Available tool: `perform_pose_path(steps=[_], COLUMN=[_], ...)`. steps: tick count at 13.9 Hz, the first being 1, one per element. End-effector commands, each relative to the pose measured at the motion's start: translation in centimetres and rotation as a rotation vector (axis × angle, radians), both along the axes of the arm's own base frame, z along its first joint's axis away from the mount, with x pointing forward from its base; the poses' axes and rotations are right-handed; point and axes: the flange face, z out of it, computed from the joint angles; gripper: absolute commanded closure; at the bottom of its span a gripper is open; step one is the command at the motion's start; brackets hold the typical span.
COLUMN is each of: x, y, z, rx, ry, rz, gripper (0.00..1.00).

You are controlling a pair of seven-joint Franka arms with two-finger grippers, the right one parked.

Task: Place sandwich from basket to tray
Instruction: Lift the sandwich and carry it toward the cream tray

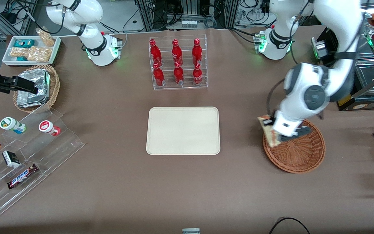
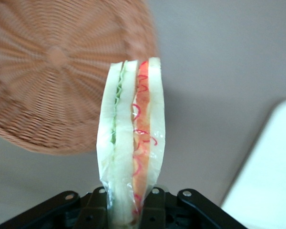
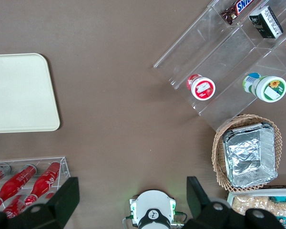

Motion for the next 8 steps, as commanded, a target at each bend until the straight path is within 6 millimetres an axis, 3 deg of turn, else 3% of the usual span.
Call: perform_pose_path(steps=[1, 6, 8], x=[-2.4, -6.1, -7.0], y=[-6.6, -20.4, -24.6], z=[-0.7, -3.1, -4.3], rx=[-0.002, -0.064, -0.086], ry=[0.013, 0.043, 0.054], rz=[-0.120, -0.297, -0.313], gripper=[0.82, 0.77, 0.76])
